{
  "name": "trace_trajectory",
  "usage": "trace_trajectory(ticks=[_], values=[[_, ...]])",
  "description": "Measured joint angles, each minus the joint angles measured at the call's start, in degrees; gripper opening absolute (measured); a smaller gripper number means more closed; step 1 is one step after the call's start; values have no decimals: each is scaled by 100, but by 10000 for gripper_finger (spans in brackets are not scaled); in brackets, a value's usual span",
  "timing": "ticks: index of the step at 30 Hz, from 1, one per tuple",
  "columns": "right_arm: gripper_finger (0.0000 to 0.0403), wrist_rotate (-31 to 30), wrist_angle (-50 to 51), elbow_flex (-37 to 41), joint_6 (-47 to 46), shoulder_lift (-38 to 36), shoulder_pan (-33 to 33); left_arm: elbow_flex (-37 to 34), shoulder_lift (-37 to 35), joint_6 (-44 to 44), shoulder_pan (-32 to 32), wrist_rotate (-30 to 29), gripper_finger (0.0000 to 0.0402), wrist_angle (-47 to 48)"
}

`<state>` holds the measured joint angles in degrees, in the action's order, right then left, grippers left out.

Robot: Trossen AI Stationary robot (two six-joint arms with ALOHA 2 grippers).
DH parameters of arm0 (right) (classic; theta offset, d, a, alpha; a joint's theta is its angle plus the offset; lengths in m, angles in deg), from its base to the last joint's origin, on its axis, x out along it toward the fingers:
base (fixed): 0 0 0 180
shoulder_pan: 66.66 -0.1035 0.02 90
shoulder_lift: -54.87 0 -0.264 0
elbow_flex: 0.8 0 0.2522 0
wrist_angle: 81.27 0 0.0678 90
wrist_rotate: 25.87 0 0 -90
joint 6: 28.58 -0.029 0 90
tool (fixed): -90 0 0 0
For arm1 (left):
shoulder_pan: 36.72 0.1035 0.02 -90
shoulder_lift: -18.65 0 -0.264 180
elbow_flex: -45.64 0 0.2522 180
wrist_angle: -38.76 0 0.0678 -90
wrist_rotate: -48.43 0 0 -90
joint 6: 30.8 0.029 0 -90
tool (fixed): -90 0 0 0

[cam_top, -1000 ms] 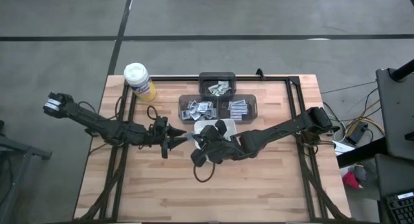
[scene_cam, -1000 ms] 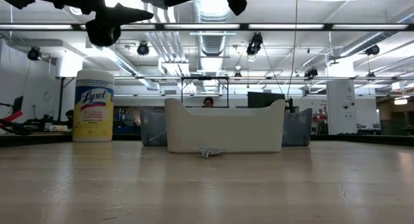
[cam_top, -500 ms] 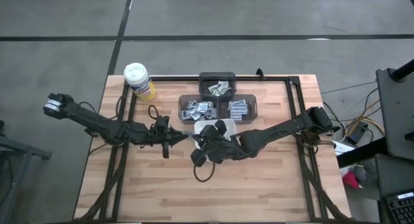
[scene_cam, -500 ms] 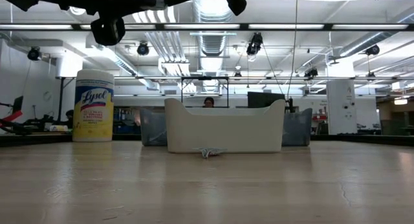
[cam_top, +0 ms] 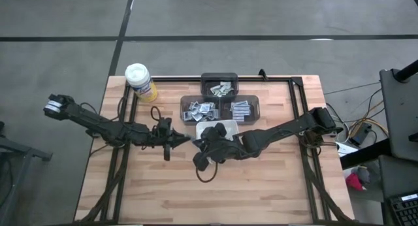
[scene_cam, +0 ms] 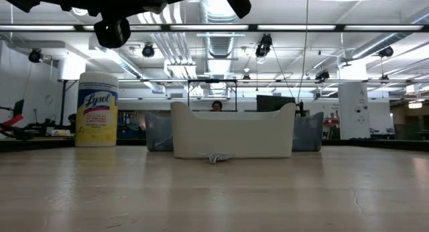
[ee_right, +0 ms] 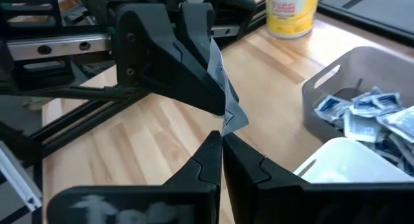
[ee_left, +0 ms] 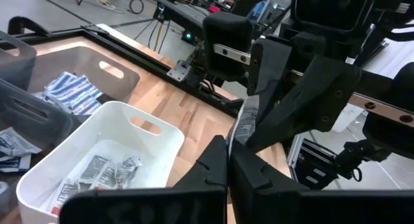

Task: Pick & Place First Aid Supplies
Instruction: Put the alcohol pad into the left black bin

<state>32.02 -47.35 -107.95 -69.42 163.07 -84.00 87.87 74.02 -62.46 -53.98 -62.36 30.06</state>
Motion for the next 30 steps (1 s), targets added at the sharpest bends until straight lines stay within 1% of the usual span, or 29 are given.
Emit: trace_trajectory(ticks=[5,13,18,25,30], values=[[16,132,2,0,-55,0,10,0,0,-2,0,51,0,-12],[75,238,23,0,-177,8,36,0,-2,-15,0,62,0,-50],[101,276,76,2,-76,9,36,0,-10,-11,0,60,0,-43],[111,286,241,4,-65,-16,36,-2,-35,-9,0,60,0,2],[116,475,267,4,-83,-50,34,-2,-80,1,0,60,0,21]])
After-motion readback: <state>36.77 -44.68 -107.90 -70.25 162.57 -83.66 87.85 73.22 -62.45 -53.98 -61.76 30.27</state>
